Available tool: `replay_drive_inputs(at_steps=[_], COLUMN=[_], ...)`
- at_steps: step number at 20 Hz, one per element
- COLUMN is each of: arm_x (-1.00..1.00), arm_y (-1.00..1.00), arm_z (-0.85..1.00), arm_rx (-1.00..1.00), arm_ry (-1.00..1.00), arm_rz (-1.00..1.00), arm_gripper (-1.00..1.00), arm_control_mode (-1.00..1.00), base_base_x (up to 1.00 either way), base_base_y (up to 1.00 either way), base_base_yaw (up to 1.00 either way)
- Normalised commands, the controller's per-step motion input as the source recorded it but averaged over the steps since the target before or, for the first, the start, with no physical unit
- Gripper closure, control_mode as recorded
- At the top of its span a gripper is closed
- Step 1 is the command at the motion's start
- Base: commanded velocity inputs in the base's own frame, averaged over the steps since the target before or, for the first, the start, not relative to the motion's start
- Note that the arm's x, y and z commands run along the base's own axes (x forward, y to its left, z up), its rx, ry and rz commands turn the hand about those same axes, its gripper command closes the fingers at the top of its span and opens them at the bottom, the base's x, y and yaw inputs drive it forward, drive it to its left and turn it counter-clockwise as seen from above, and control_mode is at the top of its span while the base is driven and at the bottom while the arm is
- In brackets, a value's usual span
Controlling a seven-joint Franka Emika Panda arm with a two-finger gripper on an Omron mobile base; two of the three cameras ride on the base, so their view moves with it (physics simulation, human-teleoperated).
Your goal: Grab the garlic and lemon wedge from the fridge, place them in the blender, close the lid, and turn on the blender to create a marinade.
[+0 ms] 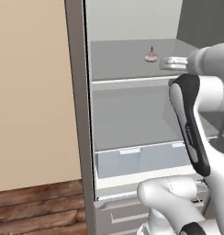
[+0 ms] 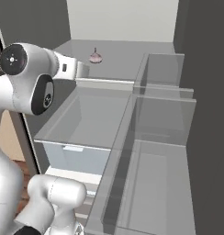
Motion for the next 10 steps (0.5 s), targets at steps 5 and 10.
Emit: replay_drive_inputs(at_steps=[5,10], arm_x=[0.59,0.62], arm_y=[0.0,0.0], arm_z=[0.17,-0.34], arm_rx=[-0.07,-0.12], arm_ry=[0.2,0.1], arm_rz=[0.0,0.0], arm_gripper=[-1.0,-1.0], arm_control_mode=[-1.0,-1.0], base_base_x=[0.0,0.0], base_base_y=[0.0,0.0], base_base_yaw=[0.0,0.0])
